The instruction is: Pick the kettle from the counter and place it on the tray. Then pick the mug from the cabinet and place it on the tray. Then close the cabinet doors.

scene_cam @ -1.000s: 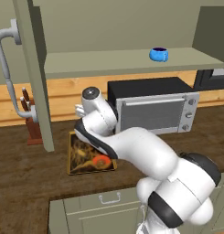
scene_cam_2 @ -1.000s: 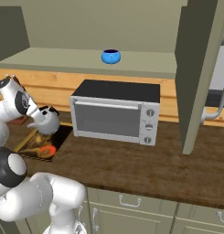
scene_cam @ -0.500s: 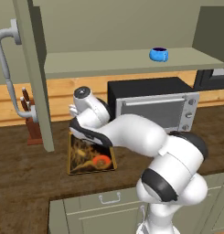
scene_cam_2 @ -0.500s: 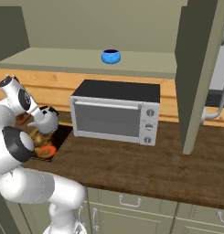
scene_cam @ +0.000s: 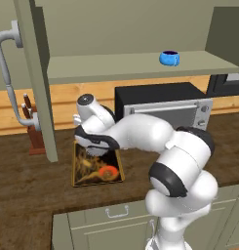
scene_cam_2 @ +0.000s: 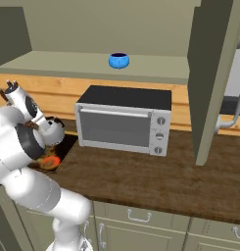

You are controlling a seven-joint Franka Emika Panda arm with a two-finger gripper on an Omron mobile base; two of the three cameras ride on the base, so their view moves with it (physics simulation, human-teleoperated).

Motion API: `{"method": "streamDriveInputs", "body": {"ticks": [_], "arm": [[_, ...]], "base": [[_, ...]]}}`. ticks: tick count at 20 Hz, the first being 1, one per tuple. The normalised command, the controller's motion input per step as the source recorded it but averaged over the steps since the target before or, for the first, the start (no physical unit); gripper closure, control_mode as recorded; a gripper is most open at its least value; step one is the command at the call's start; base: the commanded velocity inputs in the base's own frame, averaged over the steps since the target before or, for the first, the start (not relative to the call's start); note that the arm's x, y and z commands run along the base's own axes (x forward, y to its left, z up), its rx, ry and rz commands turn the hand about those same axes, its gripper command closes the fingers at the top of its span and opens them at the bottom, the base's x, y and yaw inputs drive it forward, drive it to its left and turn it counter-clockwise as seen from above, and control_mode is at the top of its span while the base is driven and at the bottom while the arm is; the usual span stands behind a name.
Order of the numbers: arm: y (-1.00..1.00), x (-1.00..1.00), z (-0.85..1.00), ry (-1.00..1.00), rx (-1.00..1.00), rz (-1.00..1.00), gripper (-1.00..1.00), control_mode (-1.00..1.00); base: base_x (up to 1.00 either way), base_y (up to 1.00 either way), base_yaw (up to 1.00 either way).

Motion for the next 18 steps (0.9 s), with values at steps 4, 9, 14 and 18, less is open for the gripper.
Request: {"method": "streamDriveInputs", "body": {"ticks": [4, 9, 14, 18], "arm": [[0.0, 0.28, -0.25, 0.01, 0.0, 0.0, 1.0, -1.0], [0.0, 0.21, -0.3, 0.01, 0.0, 0.0, 1.0, -1.0], [0.0, 0.14, -0.33, 0.02, 0.0, 0.0, 1.0, -1.0], [0.0, 0.17, -0.29, 0.0, 0.0, 0.0, 1.0, -1.0]], "base": [[0.0, 0.0, 0.0], [0.0, 0.0, 0.0], [0.0, 0.0, 0.0], [0.0, 0.0, 0.0]]}}
